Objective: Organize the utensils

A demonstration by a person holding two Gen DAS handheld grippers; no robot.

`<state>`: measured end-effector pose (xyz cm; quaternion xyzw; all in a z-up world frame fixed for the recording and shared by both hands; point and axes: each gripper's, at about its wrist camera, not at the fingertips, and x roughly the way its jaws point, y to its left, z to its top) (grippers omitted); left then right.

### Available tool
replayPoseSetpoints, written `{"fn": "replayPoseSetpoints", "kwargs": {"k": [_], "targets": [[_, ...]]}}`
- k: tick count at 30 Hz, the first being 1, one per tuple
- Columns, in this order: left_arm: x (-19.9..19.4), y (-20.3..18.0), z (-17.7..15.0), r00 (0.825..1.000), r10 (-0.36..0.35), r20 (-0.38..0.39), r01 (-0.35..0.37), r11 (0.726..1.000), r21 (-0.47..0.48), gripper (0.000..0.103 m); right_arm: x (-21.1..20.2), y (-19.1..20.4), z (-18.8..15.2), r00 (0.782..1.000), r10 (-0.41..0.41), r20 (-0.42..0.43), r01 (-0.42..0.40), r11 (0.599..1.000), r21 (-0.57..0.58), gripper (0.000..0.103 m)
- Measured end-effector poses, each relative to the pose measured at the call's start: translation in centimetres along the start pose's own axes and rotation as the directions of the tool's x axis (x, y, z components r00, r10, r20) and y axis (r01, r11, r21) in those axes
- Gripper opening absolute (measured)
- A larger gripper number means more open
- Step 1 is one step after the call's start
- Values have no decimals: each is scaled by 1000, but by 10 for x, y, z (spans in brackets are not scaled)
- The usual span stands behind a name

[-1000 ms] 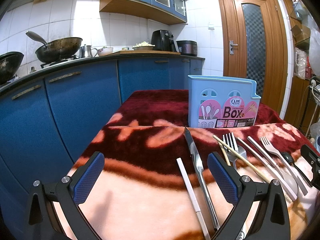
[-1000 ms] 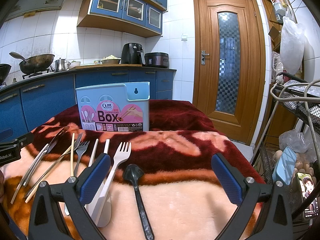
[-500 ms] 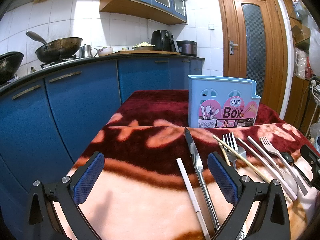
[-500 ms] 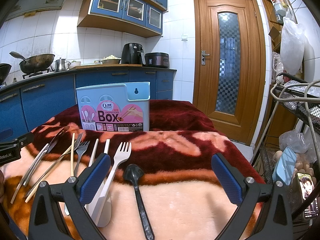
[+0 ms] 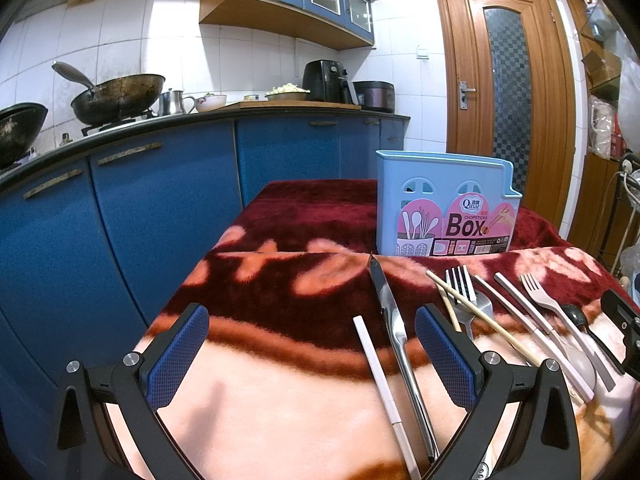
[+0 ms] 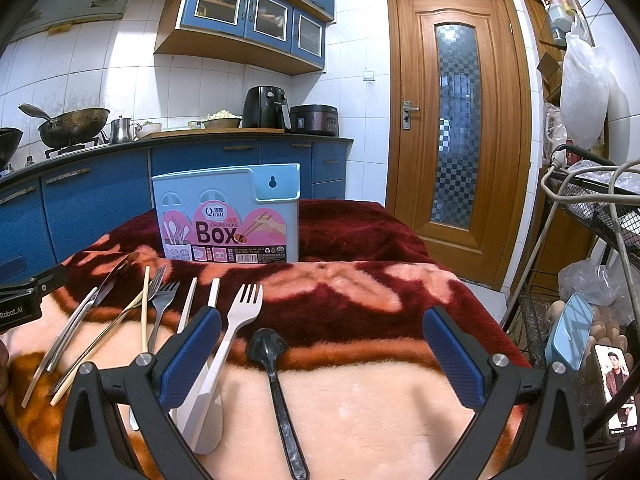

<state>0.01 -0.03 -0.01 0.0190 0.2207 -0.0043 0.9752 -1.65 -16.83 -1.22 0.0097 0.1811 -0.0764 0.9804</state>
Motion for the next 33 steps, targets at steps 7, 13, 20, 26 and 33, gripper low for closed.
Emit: {"fn": "replayPoseSetpoints", "kwargs": {"k": [7, 13, 20, 26, 33], "targets": [[0, -2, -2, 1000, 0, -1, 0, 1000, 0, 102, 0, 0, 0, 1000, 0, 0, 0, 1000, 0, 103], [0, -2, -2, 1000, -1, -1, 1, 1000, 0, 102, 0, 0, 0, 1000, 0, 0, 0, 1000, 0, 103], [0, -2, -2, 1000, 0, -1, 0, 1000, 0, 102, 1, -1, 0, 1000, 0, 1, 0, 1000, 2, 103], [4, -2, -1, 1000, -8, -19, 8, 1000, -2, 102, 4, -1, 2, 999, 22, -37, -22, 1000, 2, 103], [11, 0, 4, 995, -48, -84, 48, 999, -3, 102, 11, 5, 9, 991, 50, -122, -56, 997, -44, 103]]}}
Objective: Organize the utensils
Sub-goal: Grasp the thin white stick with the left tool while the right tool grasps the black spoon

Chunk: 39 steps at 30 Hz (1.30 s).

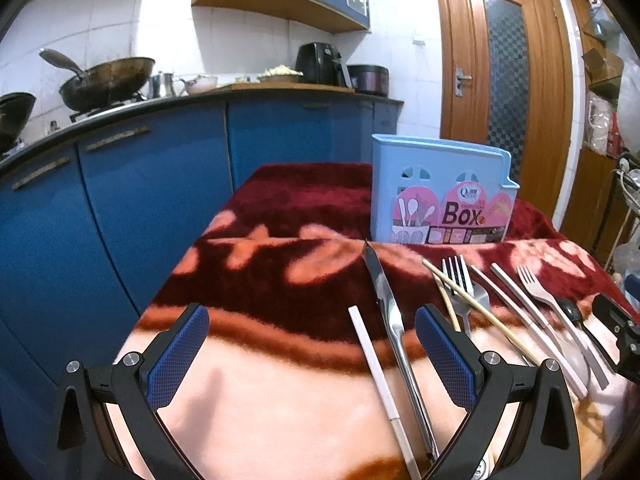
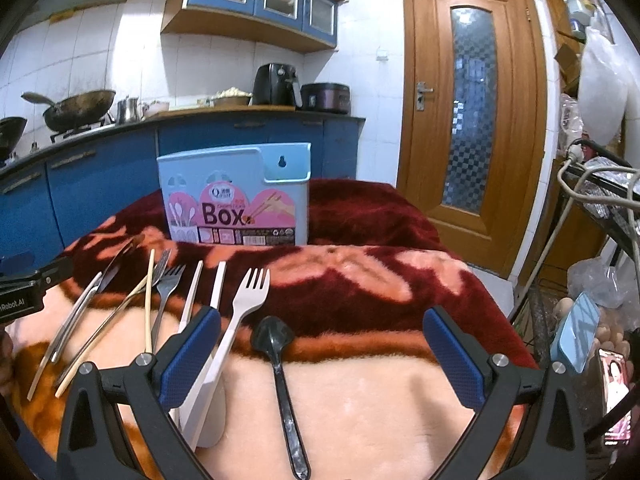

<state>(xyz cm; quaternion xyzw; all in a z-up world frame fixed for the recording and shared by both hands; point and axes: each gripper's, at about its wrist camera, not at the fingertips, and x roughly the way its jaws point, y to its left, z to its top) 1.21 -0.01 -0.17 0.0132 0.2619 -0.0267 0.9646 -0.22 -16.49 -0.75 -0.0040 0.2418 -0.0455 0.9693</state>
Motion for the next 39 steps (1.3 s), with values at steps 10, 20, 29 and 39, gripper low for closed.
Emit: {"fn": "replayPoseSetpoints", "kwargs": {"k": [10, 20, 29, 39], "targets": [[3, -4, 9, 994, -40, -101, 47, 996, 70, 102, 14, -9, 15, 973, 103, -207, -104, 995, 8, 93], [16, 7, 17, 968, -21, -249, 44, 995, 87, 102, 37, -23, 12, 881, 172, -440, -167, 985, 52, 63], [40, 13, 10, 904, -76, -421, 98, 995, 31, 84, 48, -10, 19, 821, 144, -552, -207, 977, -52, 49], [46, -1, 21, 830, -123, -545, 175, 983, 45, 58, 64, 6, 30, 747, 116, -655, -265, 955, -133, 33]]}}
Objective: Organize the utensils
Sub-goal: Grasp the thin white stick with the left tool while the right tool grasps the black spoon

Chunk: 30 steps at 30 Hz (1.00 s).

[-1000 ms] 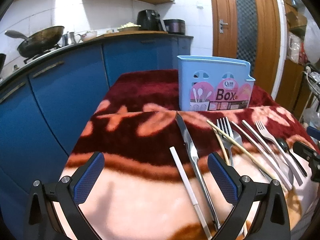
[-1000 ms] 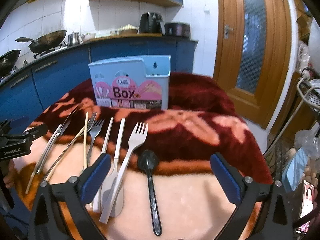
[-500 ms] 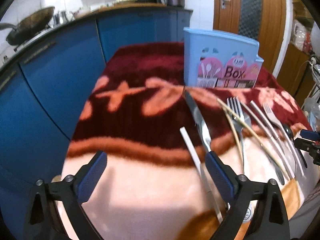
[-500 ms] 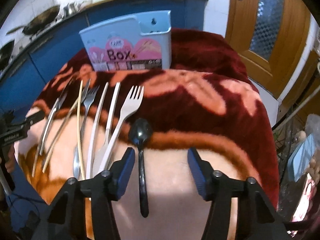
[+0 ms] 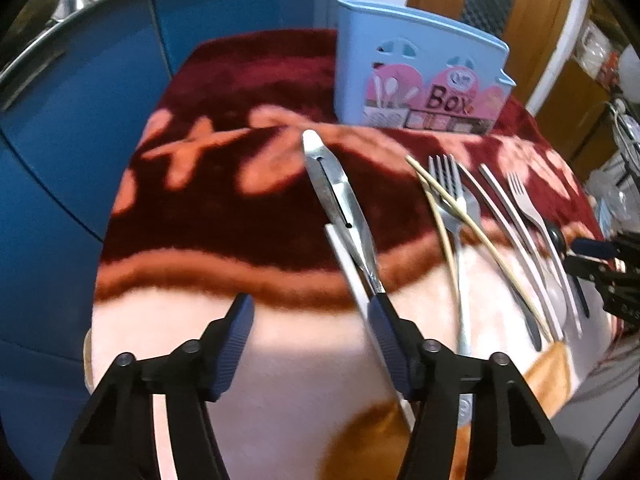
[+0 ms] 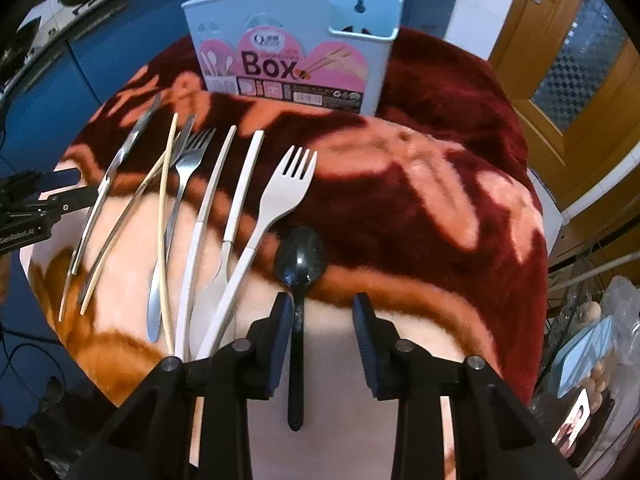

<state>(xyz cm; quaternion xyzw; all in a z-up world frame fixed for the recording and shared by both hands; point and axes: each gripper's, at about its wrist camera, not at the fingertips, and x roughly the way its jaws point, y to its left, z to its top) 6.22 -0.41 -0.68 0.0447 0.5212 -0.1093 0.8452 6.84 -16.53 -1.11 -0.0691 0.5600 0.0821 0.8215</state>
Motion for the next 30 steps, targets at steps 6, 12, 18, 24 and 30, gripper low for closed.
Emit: {"fn": "replayPoseSetpoints", "kwargs": {"k": [6, 12, 18, 24, 30], "targets": [[1, 0, 1, 997, -59, -51, 58, 998, -14, 54, 3, 4, 3, 1000, -8, -23, 8, 1000, -30, 32], [3, -1, -1, 995, -70, -71, 70, 998, -7, 50, 6, 7, 6, 998, 26, -48, -28, 999, -34, 12], [6, -9, 4, 983, -93, -159, 93, 996, -9, 36, 12, 8, 16, 994, 37, -103, -41, 999, -32, 10], [16, -22, 12, 954, -155, -257, 161, 987, 1, 13, 21, 6, 24, 987, 69, -147, -72, 997, -13, 9], [16, -16, 12, 950, -181, -255, 176, 984, -40, 11, 20, 2, 22, 989, 85, -125, -84, 996, 14, 8]]}}
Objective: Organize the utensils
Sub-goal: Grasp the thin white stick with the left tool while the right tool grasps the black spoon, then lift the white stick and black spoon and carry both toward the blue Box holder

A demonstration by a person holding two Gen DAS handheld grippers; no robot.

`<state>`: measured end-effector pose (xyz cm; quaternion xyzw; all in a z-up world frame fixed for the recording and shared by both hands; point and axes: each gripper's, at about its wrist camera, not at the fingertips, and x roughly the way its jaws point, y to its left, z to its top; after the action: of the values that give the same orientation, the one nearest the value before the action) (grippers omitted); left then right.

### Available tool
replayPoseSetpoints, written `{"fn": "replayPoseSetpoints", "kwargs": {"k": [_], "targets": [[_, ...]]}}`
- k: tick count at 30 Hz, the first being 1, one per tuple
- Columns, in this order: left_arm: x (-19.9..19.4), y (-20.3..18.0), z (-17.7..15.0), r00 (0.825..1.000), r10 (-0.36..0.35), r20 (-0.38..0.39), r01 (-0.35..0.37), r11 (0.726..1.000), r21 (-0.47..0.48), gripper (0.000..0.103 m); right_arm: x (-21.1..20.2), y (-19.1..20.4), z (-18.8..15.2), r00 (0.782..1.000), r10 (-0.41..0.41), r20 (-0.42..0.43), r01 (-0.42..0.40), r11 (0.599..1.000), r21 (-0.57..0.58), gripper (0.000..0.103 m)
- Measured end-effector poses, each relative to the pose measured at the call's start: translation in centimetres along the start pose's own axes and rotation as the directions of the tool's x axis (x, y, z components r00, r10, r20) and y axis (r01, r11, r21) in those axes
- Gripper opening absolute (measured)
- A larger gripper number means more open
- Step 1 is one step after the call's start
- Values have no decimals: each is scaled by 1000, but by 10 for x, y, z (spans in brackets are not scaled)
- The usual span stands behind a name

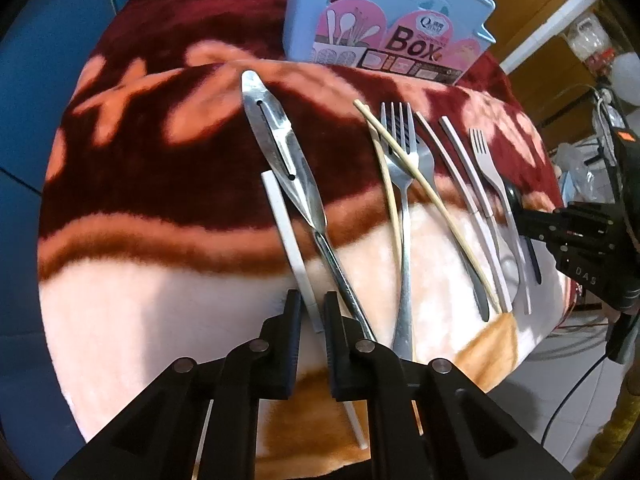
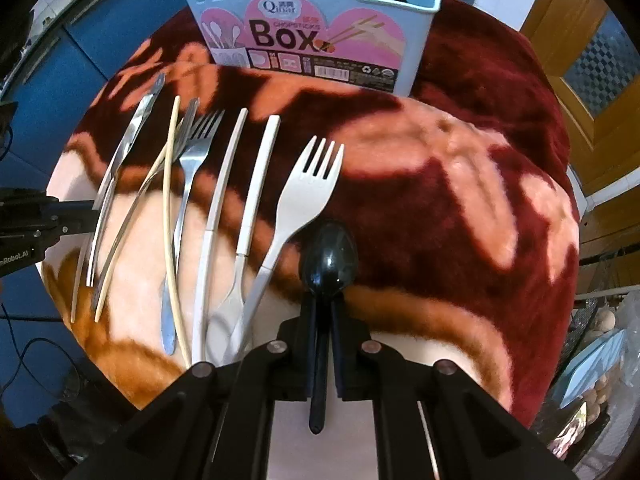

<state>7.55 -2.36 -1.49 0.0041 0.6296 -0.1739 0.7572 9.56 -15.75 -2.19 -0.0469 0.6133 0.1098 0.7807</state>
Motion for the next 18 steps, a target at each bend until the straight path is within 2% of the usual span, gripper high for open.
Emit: {"fn": "replayPoseSetpoints", "kwargs": {"k": [3, 7, 10, 12, 15, 18], "targets": [[-4, 7, -6, 1000, -12, 29, 13, 1000, -24, 6, -6, -7, -4, 999, 6, 33, -6, 1000, 17, 8], [-19, 18, -17, 996, -6, 93, 8, 1000, -24, 6, -19, -9, -17, 995, 22, 100, -26, 999, 37, 8], [-31, 25, -23, 989, -10, 150, 16, 999, -38, 6, -32, -7, -25, 987, -12, 162, 5, 999, 41, 8], [-40, 27, -24, 978, -12, 207, 21, 999, -41, 6, -41, 2, -30, 972, -49, 228, 46, 999, 21, 8], [-52, 23, -24, 952, -5, 305, 15, 999, -29, 6, -49, 8, -35, 953, -52, 298, 48, 999, 22, 8], [-61, 21, -22, 929, -17, 369, 28, 999, -24, 6, -53, 19, -33, 929, -82, 360, 83, 996, 12, 8]]}}
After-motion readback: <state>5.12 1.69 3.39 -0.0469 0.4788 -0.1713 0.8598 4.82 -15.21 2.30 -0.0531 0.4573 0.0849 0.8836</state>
